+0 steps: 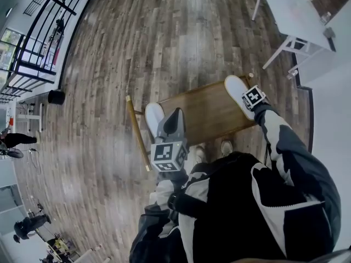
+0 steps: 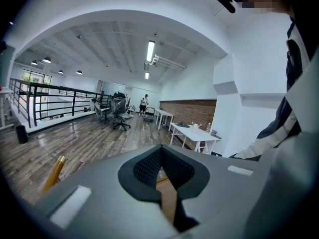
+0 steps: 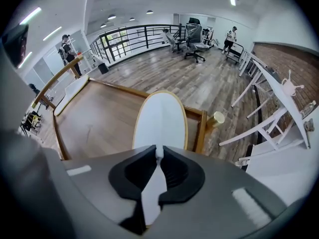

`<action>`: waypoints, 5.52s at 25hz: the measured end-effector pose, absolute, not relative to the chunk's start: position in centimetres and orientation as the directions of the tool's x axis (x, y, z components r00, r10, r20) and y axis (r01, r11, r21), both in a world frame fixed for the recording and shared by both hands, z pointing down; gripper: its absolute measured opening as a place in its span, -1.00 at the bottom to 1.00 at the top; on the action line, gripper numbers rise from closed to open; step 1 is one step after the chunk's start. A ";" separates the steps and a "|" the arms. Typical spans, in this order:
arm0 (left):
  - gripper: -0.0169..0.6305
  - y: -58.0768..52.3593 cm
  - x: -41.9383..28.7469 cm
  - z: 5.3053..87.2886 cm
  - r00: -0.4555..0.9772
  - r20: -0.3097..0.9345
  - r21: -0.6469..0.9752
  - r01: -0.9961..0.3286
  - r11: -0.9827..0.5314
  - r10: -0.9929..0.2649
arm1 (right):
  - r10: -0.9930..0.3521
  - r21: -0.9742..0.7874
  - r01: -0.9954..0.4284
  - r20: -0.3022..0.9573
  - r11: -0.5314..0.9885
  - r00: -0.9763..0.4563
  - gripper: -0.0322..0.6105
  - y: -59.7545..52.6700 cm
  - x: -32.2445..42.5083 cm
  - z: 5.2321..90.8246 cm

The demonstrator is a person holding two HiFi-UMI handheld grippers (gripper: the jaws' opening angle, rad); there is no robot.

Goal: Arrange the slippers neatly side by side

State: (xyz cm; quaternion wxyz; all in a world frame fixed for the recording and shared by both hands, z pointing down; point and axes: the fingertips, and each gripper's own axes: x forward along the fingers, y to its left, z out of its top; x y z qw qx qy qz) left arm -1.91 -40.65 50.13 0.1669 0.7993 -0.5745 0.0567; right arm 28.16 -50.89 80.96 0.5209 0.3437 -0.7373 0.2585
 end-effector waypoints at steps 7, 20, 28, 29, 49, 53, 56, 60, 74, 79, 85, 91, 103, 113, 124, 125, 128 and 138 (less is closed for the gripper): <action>-0.90 -39.9 -2.4 50.6 0.344 0.279 0.204 -0.934 -0.295 -0.897 | -0.314 -0.078 -0.811 0.897 0.580 -0.311 -0.81 -50.5 25.6 77.4; -0.90 -38.4 -5.1 49.4 0.340 0.238 0.173 -0.937 -0.304 -0.910 | -0.503 -0.181 -0.765 0.657 0.618 -0.562 -0.81 -47.4 13.8 64.3; -0.90 -36.5 -8.5 49.6 0.311 0.231 0.182 -0.945 -0.273 -0.922 | -0.487 -0.239 -0.732 0.611 0.638 -0.624 -0.81 -43.7 7.7 62.6; -0.90 -36.2 -9.1 49.7 0.305 0.236 0.184 -0.946 -0.266 -0.923 | -0.478 -0.245 -0.728 0.615 0.641 -0.627 -0.81 -43.2 6.7 62.8; -0.90 -32.3 -14.8 50.2 0.288 0.259 0.110 -0.957 -0.268 -0.922 | -0.261 -0.303 -0.765 0.815 0.568 -0.516 -0.81 -40.1 -6.6 77.8; -0.90 -31.7 -15.2 50.1 0.280 0.260 0.101 -0.960 -0.262 -0.924 | -0.224 -0.315 -0.792 0.846 0.523 -0.484 -0.82 -40.2 -6.5 80.3; -0.90 -31.0 -15.5 50.5 0.278 0.271 0.097 -0.960 -0.261 -0.922 | -0.203 -0.320 -0.793 0.855 0.519 -0.478 -0.81 -39.7 -7.2 81.2; -0.90 -30.6 -16.0 50.9 0.269 0.289 0.099 -0.963 -0.251 -0.919 | -0.183 -0.307 -0.790 0.869 0.531 -0.460 -0.81 -39.3 -8.1 82.4; -0.90 -29.1 -16.2 51.7 0.272 0.312 0.103 -0.962 -0.253 -0.910 | -0.186 -0.242 -0.778 0.890 0.579 -0.415 -0.80 -39.9 -8.6 83.0; -0.90 -29.1 -16.1 51.7 0.279 0.311 0.101 -0.960 -0.260 -0.908 | -0.162 -0.276 -0.753 0.878 0.597 -0.450 -0.43 -39.5 -9.2 82.7; -0.90 -29.4 -15.5 51.6 0.288 0.297 0.101 -0.957 -0.270 -0.910 | -0.181 -0.269 -0.750 0.870 0.605 -0.458 -0.38 -39.8 -8.8 82.2; -0.90 -30.6 -15.1 51.0 0.308 0.266 0.115 -0.951 -0.287 -0.914 | -0.232 -0.283 -0.741 0.830 0.609 -0.508 -0.39 -40.7 -8.2 79.0; -0.90 -34.7 -12.3 47.3 0.367 0.156 0.146 -0.927 -0.346 -0.917 | -0.499 -0.253 -0.643 0.453 0.723 -0.739 -0.87 -40.8 -6.1 58.5; -0.90 -36.3 -9.8 43.8 0.414 0.090 0.141 -0.906 -0.400 -0.906 | -0.642 -0.193 -0.652 0.119 0.733 -0.757 -0.88 -38.1 -1.5 44.0; -0.90 -36.6 -7.5 43.3 0.442 0.084 0.136 -0.893 -0.429 -0.893 | -0.681 -0.078 -0.692 0.130 0.718 -0.721 -0.89 -37.3 0.4 43.1; -0.90 -36.7 -7.4 43.3 0.440 0.083 0.137 -0.894 -0.427 -0.894 | -0.683 -0.074 -0.694 0.130 0.716 -0.718 -0.89 -37.3 0.5 43.1; -0.90 -36.7 -7.5 43.3 0.438 0.083 0.136 -0.895 -0.426 -0.895 | -0.684 -0.062 -0.694 0.128 0.717 -0.718 -0.89 -37.3 0.3 43.0; -0.90 -36.4 -7.2 43.2 0.426 0.083 0.131 -0.901 -0.414 -0.901 | -0.680 -0.050 -0.690 0.127 0.722 -0.722 -0.89 -37.1 0.4 42.9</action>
